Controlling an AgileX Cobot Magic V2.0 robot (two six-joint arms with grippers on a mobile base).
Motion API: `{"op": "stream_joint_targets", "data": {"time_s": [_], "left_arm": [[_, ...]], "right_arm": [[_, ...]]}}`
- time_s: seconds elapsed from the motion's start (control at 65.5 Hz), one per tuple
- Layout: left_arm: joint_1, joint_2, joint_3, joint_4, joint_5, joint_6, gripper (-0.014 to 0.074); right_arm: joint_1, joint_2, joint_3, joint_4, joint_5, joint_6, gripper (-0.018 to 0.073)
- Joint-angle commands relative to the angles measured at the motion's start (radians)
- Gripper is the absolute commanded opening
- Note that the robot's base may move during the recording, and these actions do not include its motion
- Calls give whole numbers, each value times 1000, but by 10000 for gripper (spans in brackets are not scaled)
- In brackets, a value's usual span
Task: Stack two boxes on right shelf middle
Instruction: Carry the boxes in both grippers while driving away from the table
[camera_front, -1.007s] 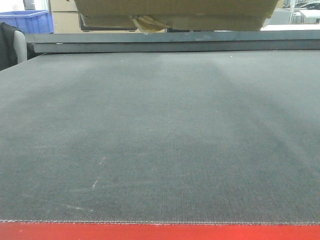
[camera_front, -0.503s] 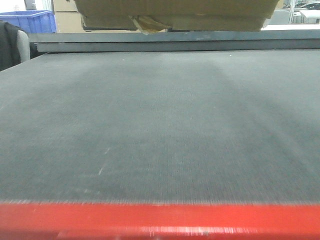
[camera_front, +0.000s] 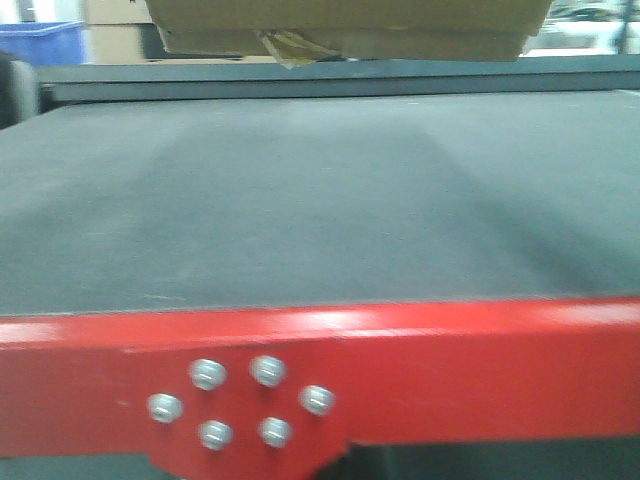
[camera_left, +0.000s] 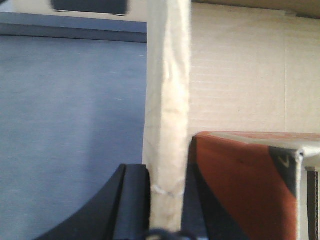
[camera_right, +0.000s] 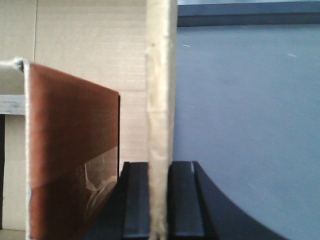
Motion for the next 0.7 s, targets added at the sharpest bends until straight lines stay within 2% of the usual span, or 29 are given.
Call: {"op": "stream_joint_targets", "data": {"time_s": [0.0, 0.687], "left_arm": [[6, -15, -17, 13, -57, -12, -111], [6, -15, -17, 13, -57, -12, -111]], "right_arm": [[-7, -20, -5, -14, -57, -1, -162], [-7, -20, -5, -14, -57, -1, -162]]}}
